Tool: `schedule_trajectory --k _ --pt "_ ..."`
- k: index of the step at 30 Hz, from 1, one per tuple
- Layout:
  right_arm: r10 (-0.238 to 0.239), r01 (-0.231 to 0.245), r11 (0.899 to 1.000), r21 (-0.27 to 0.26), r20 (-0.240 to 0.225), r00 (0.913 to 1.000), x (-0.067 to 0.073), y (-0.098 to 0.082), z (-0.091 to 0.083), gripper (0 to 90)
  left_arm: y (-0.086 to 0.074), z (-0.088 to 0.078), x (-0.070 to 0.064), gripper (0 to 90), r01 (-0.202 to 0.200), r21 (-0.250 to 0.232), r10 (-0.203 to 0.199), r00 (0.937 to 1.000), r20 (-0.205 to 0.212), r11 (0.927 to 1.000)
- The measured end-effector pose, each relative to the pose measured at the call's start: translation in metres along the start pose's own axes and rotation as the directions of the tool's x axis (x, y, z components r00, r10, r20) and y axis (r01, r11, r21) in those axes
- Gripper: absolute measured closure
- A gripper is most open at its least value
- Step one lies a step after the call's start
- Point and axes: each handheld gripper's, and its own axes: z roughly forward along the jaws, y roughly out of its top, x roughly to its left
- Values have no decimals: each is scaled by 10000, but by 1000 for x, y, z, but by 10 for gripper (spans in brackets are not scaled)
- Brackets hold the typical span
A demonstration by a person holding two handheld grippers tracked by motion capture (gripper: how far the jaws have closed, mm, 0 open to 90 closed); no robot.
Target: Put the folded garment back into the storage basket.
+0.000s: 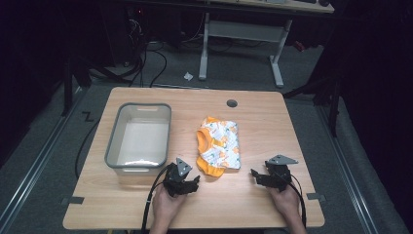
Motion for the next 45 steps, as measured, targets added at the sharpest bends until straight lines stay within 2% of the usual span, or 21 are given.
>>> schedule_trajectory --k 21,25,34,38,45 --pt "1 -1 10000 2 -1 10000 0 0 0 291 0 0 -1 303 53 -31 -54 10000 -61 10000" --pt "5 -5 10000 1 -2 10000 0 0 0 291 0 0 -1 337 27 -65 -27 10000 -51 10000" --pt "3 -3 10000 -3 2 10000 0 0 0 291 0 0 -3 336 162 -59 -163 9997 -185 9999" --pt "1 -1 10000 -3 1 10000 0 0 0 291 0 0 -4 340 174 -49 -175 9997 -157 9998" --pt "2 -2 10000 -5 -3 10000 0 0 0 291 0 0 -5 316 325 -129 -322 9993 189 9994"
